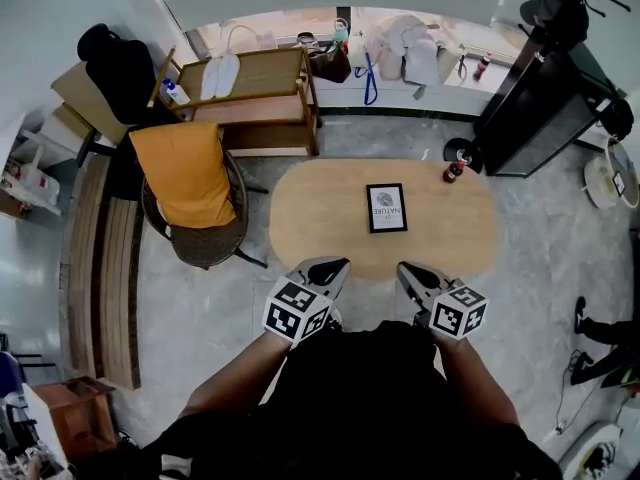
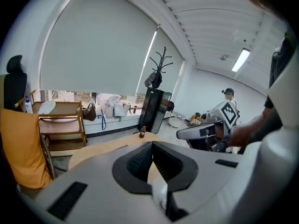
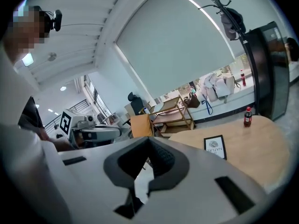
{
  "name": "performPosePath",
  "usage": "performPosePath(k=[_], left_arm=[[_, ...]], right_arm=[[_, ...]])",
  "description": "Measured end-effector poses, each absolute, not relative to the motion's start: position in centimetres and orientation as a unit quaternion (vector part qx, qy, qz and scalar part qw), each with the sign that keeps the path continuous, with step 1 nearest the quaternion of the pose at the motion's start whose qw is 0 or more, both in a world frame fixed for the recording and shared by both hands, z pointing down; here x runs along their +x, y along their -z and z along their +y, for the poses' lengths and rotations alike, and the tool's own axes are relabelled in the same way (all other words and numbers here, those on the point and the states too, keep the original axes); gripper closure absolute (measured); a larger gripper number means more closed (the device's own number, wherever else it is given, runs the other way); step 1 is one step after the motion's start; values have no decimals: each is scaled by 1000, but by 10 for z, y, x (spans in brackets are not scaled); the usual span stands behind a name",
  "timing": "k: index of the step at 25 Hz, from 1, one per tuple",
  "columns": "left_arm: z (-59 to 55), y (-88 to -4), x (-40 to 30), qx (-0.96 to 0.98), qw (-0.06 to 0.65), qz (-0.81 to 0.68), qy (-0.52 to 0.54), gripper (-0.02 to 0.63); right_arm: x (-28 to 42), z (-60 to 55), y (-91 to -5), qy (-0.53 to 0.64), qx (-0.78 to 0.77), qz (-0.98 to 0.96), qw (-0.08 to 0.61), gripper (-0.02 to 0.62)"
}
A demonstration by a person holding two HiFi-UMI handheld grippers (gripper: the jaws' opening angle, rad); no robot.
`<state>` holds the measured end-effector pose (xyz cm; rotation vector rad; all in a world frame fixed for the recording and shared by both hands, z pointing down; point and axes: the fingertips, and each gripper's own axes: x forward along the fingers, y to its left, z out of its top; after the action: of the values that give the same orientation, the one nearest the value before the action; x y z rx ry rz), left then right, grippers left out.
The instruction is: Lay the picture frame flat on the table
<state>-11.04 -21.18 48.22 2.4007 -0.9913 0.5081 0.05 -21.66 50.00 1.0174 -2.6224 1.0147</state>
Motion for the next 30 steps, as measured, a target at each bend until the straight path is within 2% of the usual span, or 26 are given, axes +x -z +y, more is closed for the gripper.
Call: performPosePath(k=[7, 12, 18, 23, 30], left_arm=[[-189, -465, -74, 869, 245, -401, -155, 601], [-170, -454, -16, 862, 246, -422, -134, 601], [-111, -453, 37, 858, 250, -426, -142, 601], [-78, -460, 51, 847, 255, -441, -149, 601], [-70, -451, 37, 853, 254, -429, -156, 601]], right_arm=[[36, -181, -479, -311, 311, -893, 95, 594], [93, -155, -456, -263, 300, -911, 102, 594], [142, -112, -464, -275, 292, -911, 92, 594], [163, -88, -481, -306, 286, -903, 94, 594], [146, -72, -465, -296, 287, -908, 76, 594]])
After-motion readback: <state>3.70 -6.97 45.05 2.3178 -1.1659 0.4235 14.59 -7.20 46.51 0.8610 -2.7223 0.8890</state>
